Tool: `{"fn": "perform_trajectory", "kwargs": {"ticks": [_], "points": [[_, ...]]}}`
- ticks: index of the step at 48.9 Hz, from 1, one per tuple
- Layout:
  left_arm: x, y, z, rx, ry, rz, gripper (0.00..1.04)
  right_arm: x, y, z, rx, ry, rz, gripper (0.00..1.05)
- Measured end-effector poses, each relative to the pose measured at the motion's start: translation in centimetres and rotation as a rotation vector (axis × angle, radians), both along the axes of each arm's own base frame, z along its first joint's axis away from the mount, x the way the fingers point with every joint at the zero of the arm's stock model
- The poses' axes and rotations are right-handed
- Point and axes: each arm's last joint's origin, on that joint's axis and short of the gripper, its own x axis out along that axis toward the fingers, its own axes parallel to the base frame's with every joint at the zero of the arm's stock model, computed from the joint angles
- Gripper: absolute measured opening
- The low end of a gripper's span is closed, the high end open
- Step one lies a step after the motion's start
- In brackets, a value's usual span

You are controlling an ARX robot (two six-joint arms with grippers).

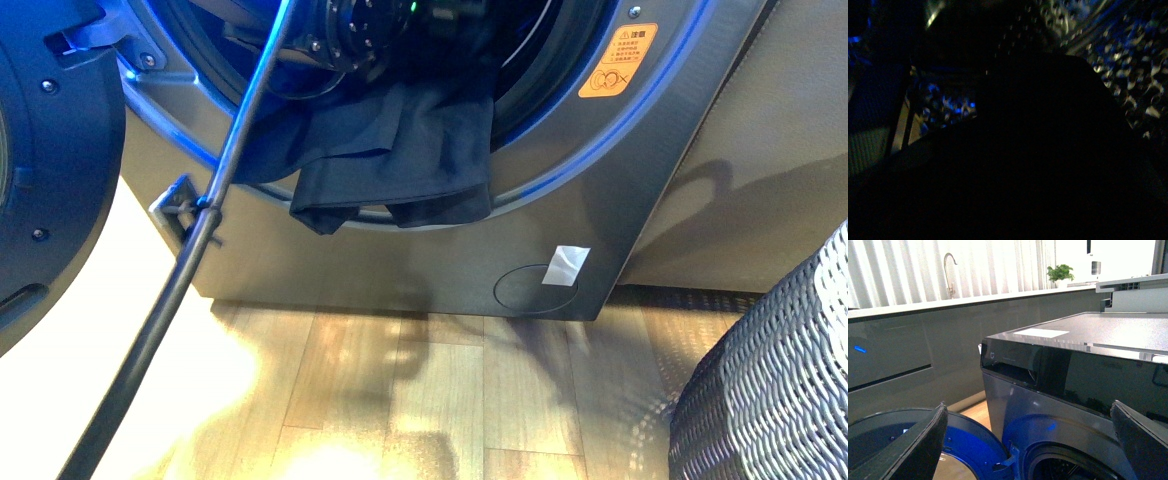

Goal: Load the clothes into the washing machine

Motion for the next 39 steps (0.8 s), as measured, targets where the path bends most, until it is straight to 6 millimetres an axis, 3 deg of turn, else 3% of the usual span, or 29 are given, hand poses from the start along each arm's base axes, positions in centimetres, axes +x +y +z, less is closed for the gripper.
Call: {"fn": "perform_trajectory", "kwargs": {"ticks": [5, 6, 24, 39], "points": [[-1.0, 1.1, -1.7, 0.029, 0.168, -0.005, 0.99, 0.0, 0.0, 0.0, 0.000, 0.000, 0.000, 0.97], [-1.1, 1.3, -1.6, 0.028, 0.171, -0.003, 1.00, 0.0, 0.0, 0.0, 0.000, 0.000, 0.000, 0.97], [-6.7, 4.4, 2.3, -0.015, 0.082, -0.037, 0.98, 0.0, 0.0, 0.0, 0.000, 0.000, 0.000, 0.97], [-17.1, 5.6, 5.1, -0.042, -0.021, -0.116, 0.98, 0.0, 0.0, 0.0, 0.000, 0.000, 0.000, 0.97]]}}
